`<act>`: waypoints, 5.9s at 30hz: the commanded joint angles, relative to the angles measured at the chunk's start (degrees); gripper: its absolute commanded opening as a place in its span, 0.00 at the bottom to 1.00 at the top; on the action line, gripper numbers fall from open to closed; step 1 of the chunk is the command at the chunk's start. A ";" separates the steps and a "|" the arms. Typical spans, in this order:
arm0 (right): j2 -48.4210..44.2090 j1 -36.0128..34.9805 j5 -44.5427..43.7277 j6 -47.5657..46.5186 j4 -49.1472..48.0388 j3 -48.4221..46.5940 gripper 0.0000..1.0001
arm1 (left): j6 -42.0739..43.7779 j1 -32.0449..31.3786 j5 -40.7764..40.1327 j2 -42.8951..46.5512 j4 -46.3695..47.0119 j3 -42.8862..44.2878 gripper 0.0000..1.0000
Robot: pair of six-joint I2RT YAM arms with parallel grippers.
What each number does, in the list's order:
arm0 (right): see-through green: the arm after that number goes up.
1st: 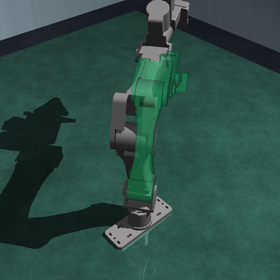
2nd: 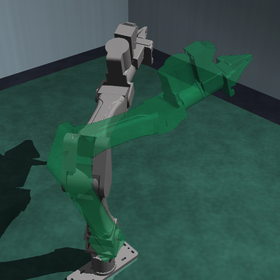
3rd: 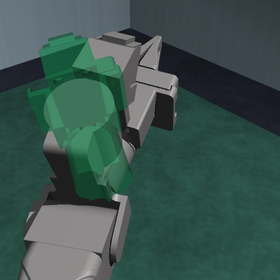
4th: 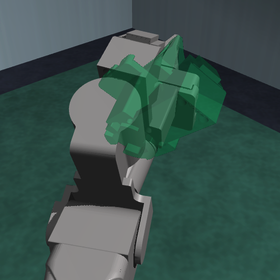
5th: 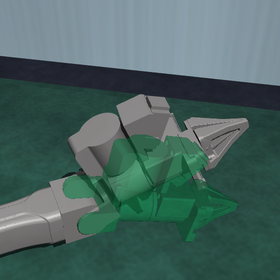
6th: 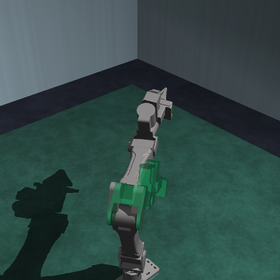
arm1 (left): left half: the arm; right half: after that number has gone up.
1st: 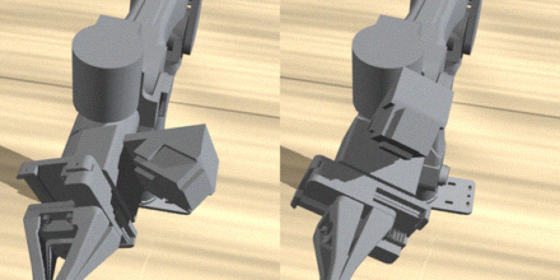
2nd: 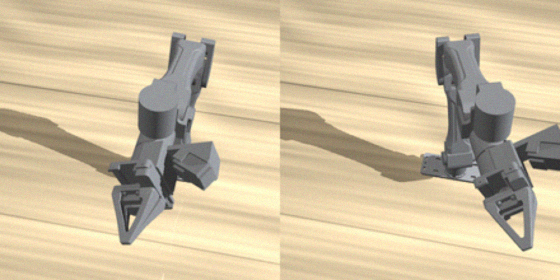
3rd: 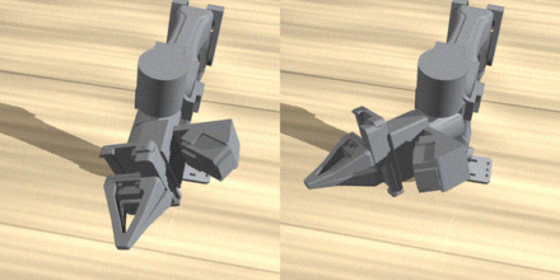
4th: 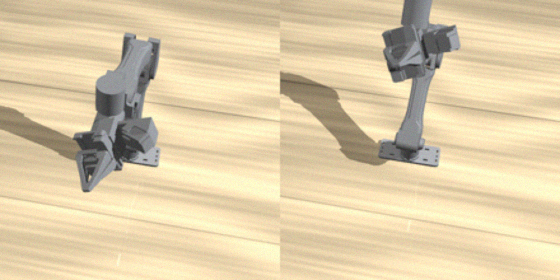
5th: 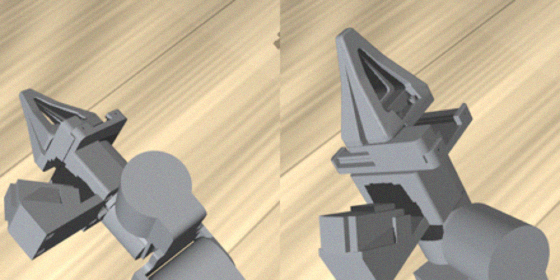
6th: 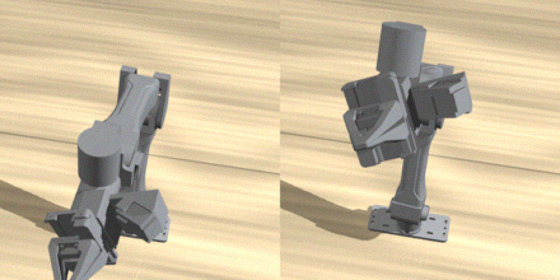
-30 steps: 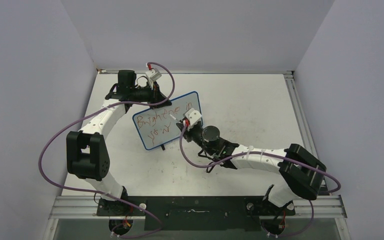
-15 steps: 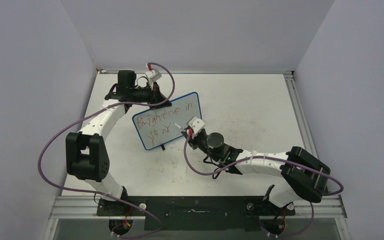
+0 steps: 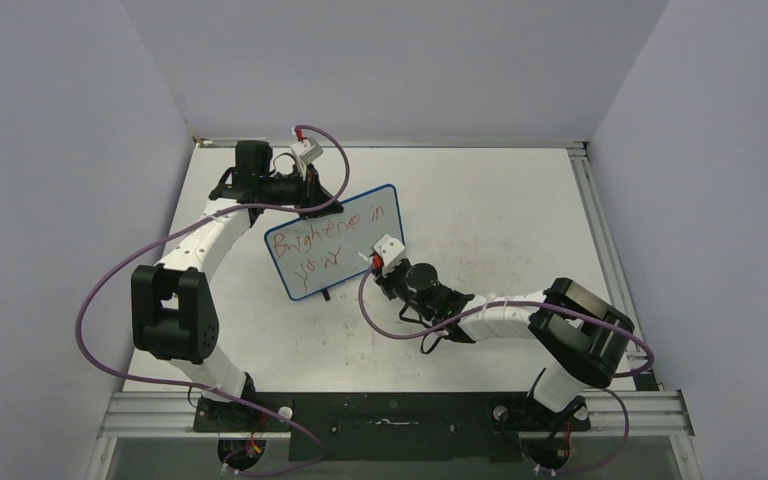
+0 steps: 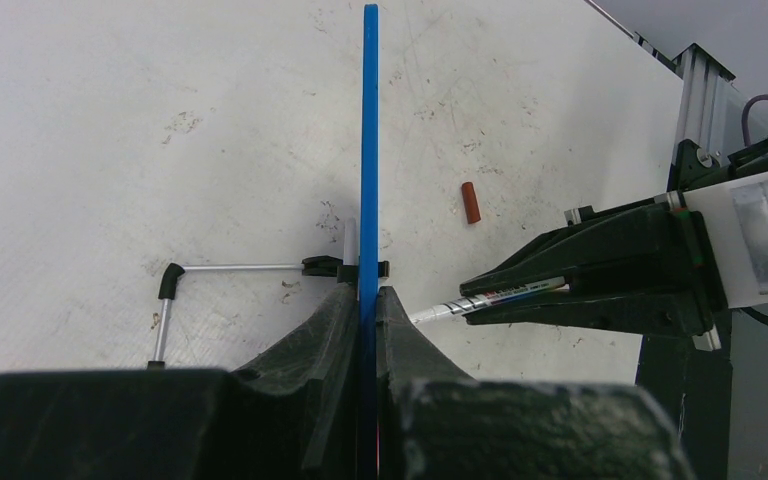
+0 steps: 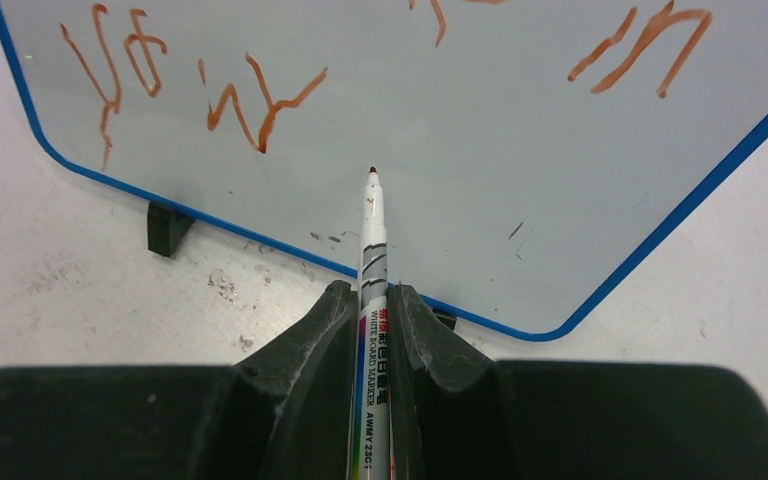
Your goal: Write a sentence on the whiteboard
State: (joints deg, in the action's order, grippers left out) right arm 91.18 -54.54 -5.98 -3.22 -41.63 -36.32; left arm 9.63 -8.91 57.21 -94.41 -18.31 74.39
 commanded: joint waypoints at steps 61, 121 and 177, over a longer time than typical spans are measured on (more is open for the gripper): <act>3.92 1.03 1.60 1.79 -3.08 -2.42 0.05 | 0.83 -1.02 -0.76 -0.69 -9.01 -2.25 0.00; -3.61 0.68 -3.06 3.22 -2.50 0.96 0.05 | 0.32 -1.16 -0.99 1.28 -7.92 -3.17 0.00; 3.28 2.64 -6.52 4.90 -7.15 2.88 0.05 | 2.13 -2.16 -1.33 -1.28 -10.65 -2.22 0.00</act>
State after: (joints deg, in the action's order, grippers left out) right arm 93.60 -52.47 -10.74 0.89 -47.33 -33.06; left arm 10.98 -9.34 56.38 -93.49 -19.05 73.89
